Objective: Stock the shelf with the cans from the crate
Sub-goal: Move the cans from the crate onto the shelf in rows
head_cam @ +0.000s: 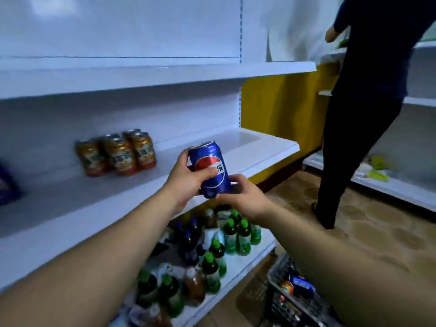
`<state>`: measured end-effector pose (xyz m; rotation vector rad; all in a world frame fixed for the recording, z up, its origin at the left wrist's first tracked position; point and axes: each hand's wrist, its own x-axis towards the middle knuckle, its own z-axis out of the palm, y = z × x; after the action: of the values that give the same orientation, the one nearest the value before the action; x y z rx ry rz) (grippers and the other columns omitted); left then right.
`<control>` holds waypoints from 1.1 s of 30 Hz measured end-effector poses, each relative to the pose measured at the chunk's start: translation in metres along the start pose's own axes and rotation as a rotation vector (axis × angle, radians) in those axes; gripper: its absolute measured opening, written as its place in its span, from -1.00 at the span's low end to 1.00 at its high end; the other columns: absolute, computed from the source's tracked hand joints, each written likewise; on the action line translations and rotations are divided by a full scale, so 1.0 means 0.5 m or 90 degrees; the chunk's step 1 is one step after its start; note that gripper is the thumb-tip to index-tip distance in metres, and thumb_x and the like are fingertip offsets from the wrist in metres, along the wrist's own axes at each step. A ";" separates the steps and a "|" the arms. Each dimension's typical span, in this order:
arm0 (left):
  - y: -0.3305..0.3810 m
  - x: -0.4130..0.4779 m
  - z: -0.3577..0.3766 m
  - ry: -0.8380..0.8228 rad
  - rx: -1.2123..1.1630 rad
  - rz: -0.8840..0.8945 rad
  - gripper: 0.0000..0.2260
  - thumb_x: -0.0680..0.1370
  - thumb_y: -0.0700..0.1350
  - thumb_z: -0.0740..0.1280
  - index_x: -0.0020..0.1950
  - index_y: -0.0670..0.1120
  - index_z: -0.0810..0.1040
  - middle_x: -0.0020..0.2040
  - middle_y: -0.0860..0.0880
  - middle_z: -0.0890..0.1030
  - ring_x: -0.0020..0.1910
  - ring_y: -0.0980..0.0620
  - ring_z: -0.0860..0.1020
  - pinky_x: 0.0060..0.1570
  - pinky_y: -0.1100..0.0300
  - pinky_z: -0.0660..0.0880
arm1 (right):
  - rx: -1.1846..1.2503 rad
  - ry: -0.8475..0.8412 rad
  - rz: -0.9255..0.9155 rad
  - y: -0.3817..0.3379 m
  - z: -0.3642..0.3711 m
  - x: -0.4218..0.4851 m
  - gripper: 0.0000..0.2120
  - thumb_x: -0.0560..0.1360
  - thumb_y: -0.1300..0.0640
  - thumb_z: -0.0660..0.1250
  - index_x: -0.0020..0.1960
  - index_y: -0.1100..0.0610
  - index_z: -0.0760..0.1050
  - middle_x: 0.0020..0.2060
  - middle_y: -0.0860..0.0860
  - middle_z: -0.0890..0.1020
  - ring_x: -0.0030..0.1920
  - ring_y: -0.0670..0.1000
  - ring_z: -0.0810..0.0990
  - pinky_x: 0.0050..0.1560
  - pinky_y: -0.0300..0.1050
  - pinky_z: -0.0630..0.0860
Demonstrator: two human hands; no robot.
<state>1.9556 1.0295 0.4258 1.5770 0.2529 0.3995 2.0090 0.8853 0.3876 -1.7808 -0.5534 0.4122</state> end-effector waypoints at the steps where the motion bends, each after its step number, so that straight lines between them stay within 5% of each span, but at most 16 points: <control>1: 0.013 -0.016 -0.049 0.024 0.018 0.015 -0.47 0.43 -0.28 0.45 0.31 0.01 0.35 0.06 -0.08 0.58 -0.04 -0.09 0.62 -0.32 0.05 0.58 | -0.035 -0.029 -0.016 -0.022 0.041 0.006 -0.48 0.38 0.11 0.49 0.25 0.03 0.35 0.06 -0.01 0.61 -0.01 -0.04 0.63 0.07 -0.05 0.58; 4: 0.036 -0.066 -0.181 0.100 0.063 0.038 -0.48 0.42 -0.30 0.46 0.25 0.05 0.36 0.11 0.01 0.56 0.00 0.03 0.58 -0.13 0.00 0.59 | -0.128 -0.124 -0.056 -0.077 0.156 0.017 -0.35 0.35 0.04 0.49 0.37 0.01 0.30 0.16 0.01 0.60 0.09 0.00 0.60 0.19 0.04 0.53; 8: 0.034 -0.136 -0.336 0.195 0.116 0.010 -0.34 0.39 -0.28 0.48 0.41 0.01 0.31 0.27 -0.02 0.49 0.17 -0.06 0.53 0.15 -0.18 0.50 | -0.182 -0.241 -0.083 -0.127 0.300 0.021 -0.27 0.41 0.00 0.47 0.48 0.01 0.21 0.32 0.07 0.47 0.18 0.00 0.52 0.18 -0.05 0.50; 14: 0.005 -0.228 -0.517 0.325 0.187 -0.030 -0.34 0.40 -0.25 0.49 0.39 0.12 0.30 0.23 0.01 0.45 0.20 -0.06 0.48 0.21 -0.17 0.46 | -0.411 -0.318 -0.175 -0.157 0.472 0.023 -0.32 0.51 -0.19 0.30 0.52 0.03 0.17 0.46 0.07 0.34 0.37 0.09 0.40 0.29 -0.08 0.36; 23: -0.030 -0.295 -0.695 0.389 0.129 -0.043 -0.28 0.41 -0.28 0.47 0.43 0.14 0.23 0.30 0.03 0.44 0.26 -0.03 0.46 0.27 -0.11 0.42 | -0.740 -0.380 -0.259 -0.152 0.626 0.084 -0.26 0.50 -0.44 -0.09 0.57 -0.11 -0.07 0.57 0.05 -0.08 0.55 0.17 -0.13 0.46 0.28 -0.16; 33: -0.040 -0.261 -0.753 0.434 0.212 -0.043 -0.25 0.47 -0.26 0.42 0.51 0.10 0.09 0.31 0.01 0.44 0.24 -0.01 0.44 0.20 0.01 0.44 | -0.746 -0.361 -0.278 -0.140 0.633 0.092 -0.28 0.49 -0.44 -0.12 0.56 -0.14 -0.08 0.57 0.02 -0.07 0.55 0.13 -0.11 0.47 0.26 -0.09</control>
<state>1.6865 1.3226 0.3979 1.7029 0.9309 0.8723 1.8646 1.1787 0.3697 -2.5223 -1.8217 0.2848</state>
